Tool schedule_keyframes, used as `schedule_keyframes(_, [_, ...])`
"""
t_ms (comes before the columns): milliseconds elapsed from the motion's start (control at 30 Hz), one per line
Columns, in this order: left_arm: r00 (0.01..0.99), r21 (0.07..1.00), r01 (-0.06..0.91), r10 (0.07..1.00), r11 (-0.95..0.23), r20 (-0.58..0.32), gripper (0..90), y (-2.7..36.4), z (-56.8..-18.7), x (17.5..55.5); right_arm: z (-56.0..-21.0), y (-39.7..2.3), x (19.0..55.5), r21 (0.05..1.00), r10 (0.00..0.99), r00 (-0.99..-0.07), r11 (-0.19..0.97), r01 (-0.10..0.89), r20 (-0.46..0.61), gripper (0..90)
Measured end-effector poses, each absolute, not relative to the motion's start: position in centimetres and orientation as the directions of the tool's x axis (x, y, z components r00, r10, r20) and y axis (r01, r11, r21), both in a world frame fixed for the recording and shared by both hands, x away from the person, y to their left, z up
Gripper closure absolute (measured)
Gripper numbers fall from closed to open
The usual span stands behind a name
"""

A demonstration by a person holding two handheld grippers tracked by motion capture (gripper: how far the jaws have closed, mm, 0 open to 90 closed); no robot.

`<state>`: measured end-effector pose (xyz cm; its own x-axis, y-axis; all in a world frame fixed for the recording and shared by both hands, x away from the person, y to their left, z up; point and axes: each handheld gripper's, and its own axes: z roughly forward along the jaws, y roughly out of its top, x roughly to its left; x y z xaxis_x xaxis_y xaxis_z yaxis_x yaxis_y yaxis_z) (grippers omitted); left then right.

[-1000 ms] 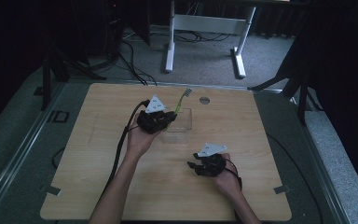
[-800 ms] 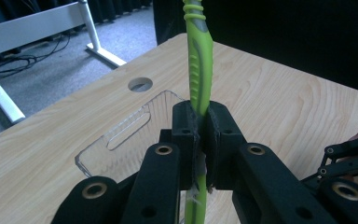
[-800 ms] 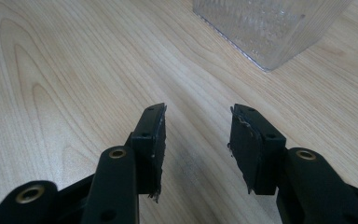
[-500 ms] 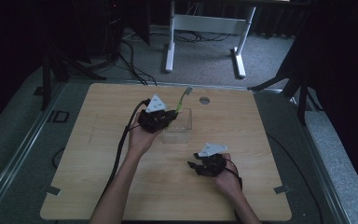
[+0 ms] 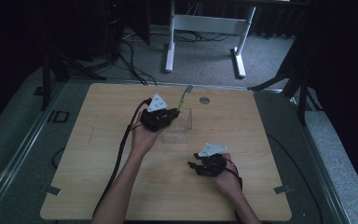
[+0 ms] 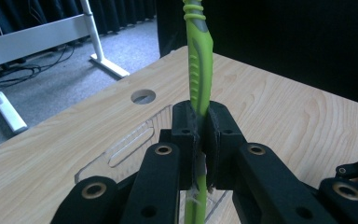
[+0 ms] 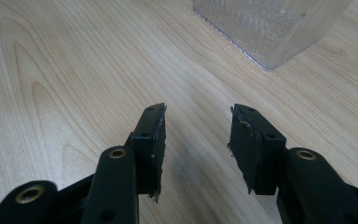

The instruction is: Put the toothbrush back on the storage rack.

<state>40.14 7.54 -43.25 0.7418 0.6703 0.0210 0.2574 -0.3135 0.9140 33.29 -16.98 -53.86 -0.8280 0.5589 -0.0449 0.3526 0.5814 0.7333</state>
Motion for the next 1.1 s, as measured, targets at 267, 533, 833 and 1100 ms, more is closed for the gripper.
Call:
schedule_keyframes(267, [0.739,0.910,0.264,0.673,-0.319,0.021,83.1,7.3,-43.9,40.7,-53.8,-17.0,33.3,0.734,0.558,-0.828,0.582,0.350,-0.047,55.3])
schedule_keyframes(533, [0.733,0.907,0.272,0.680,-0.322,0.021,83.0,7.4,-44.4,41.2,-53.8,-17.1,33.3,0.735,0.558,-0.828,0.581,0.350,-0.047,55.4])
schedule_keyframes(833, [0.730,0.899,0.290,0.683,-0.328,0.013,83.0,7.6,-44.9,41.8,-53.8,-17.1,33.3,0.735,0.558,-0.829,0.581,0.349,-0.048,55.4])
schedule_keyframes(1100, [0.727,0.890,0.307,0.687,-0.338,0.010,83.0,7.6,-45.4,42.2,-53.8,-17.0,33.3,0.732,0.555,-0.830,0.585,0.349,-0.048,55.5])
